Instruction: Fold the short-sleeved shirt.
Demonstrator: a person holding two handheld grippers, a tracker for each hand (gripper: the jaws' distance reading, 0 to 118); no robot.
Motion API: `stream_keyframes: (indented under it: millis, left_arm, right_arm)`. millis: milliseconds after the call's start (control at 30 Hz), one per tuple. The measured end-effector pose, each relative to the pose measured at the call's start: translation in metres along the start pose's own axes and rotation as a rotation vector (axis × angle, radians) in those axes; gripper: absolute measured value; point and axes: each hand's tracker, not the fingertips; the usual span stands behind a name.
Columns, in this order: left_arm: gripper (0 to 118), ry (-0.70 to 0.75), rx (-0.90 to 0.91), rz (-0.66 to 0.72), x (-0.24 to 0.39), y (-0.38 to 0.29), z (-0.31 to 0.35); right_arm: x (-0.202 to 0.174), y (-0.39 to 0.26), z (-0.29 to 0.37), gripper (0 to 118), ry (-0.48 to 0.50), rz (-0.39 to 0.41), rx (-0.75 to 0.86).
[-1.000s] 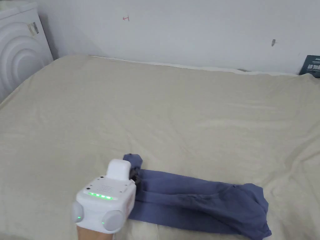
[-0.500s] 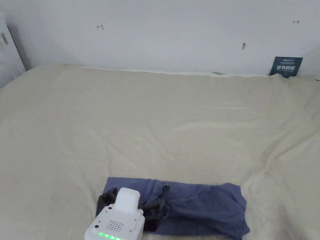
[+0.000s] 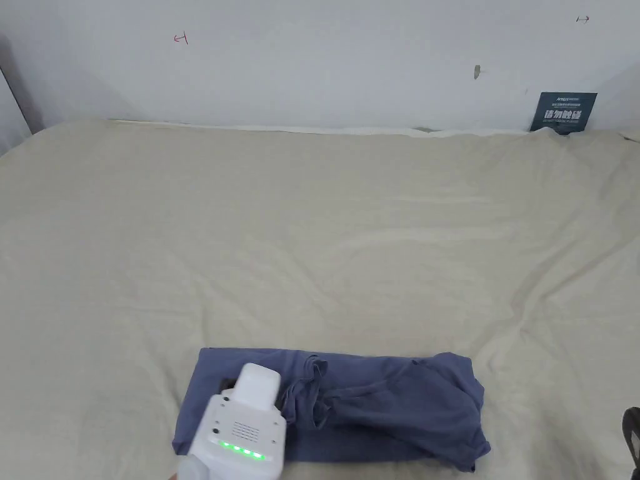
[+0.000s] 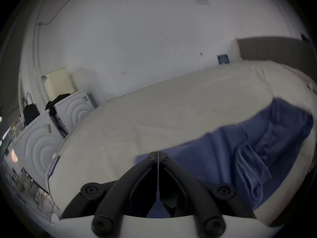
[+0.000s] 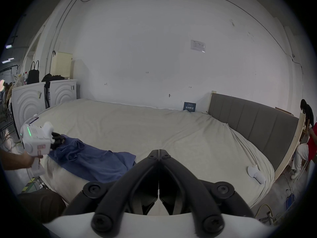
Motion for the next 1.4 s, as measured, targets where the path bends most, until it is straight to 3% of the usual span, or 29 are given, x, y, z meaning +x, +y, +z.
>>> stream_keyframes:
  millis: [100,167,233,267,300,367,533,600,667,700,767,800,833,900,933,1033,1133,1167,1233,1267,1300,1400]
  left_arm:
    - [0,-0.024,0.027,-0.047,0.042,-0.004,0.007]
    - [0,-0.102,0.061,0.011,0.06,0.004,0.009]
    - [0,-0.084,0.07,0.004,0.073,0.015,0.012]
    - [0,-0.15,0.083,0.043,0.071,0.022,0.015]
    - [0,-0.315,0.072,0.128,0.072,0.027,0.016]
    - [0,-0.282,0.113,0.108,0.07,0.034,0.034]
    - [4,-0.245,0.279,0.413,-0.022,0.032,0.094]
    - [11,-0.205,0.263,0.489,-0.068,0.021,0.095]
    - [14,-0.311,0.179,0.608,-0.116,0.008,0.083]
    - [38,-0.407,0.073,0.678,-0.136,-0.001,0.072]
    - [109,-0.393,-0.07,0.719,-0.155,-0.008,0.049]
    - [118,-0.303,-0.032,0.753,-0.165,-0.016,0.04]
    - [118,-0.29,-0.112,0.692,-0.17,-0.02,0.026]
    - [118,-0.247,-0.204,0.675,-0.161,-0.018,0.016]
    - [118,-0.292,-0.206,0.702,-0.16,-0.02,0.007]
    - [118,-0.298,-0.288,0.749,-0.147,-0.026,-0.01]
    - [104,-0.308,-0.283,0.648,-0.126,-0.028,-0.015]
    - [92,-0.262,-0.278,0.562,-0.12,-0.024,-0.013]
    - [56,-0.187,-0.322,0.48,-0.114,-0.018,-0.013]
    - [25,-0.227,-0.303,0.504,-0.114,-0.01,0.002]
    - [11,-0.321,-0.261,0.566,-0.109,-0.006,0.005]
    - [11,-0.23,-0.257,0.445,-0.106,0.006,0.018]
  right_arm:
    - [0.0,0.002,0.0,0,-0.032,0.014,-0.048]
    - [-0.001,0.004,0.004,0,-0.02,0.036,-0.042]
    - [-0.003,0.005,0.005,0,-0.016,0.044,-0.042]
    - [-0.003,0.006,0.004,0,-0.011,0.042,-0.041]
    - [-0.003,0.007,0.003,0,-0.005,0.038,-0.041]
    - [-0.006,0.009,-0.001,0,-0.004,0.032,-0.039]
    - [-0.016,0.019,-0.005,0,0.035,0.013,0.003]
    - [-0.02,0.022,-0.007,0,0.056,-0.004,0.015]
    - [-0.022,0.024,-0.009,0,0.087,-0.048,0.026]
    - [-0.022,0.025,-0.01,0,0.09,-0.055,0.03]
    - [-0.023,0.027,-0.012,0,0.088,-0.06,0.029]
    - [-0.025,0.028,-0.012,0,0.078,-0.029,0.032]
    - [-0.028,0.03,-0.011,0,0.056,0.009,0.04]
    - [-0.029,0.032,-0.007,0,0.073,0.0,0.048]
    - [-0.028,0.034,-0.005,0,0.089,-0.009,0.051]
    - [-0.028,0.035,0.0,0,0.072,0.023,0.05]
    - [-0.023,0.035,0.005,0,0.059,0.031,0.039]
    - [-0.019,0.033,0.005,0,0.058,0.021,0.035]
    - [-0.012,0.029,0.006,0,0.052,-0.02,0.023]
    - [-0.01,0.028,0.006,0,0.045,-0.032,0.016]
    - [-0.007,0.027,0.006,0,0.032,-0.042,0.01]
    - [-0.003,0.027,0.008,0,0.017,-0.063,-0.002]
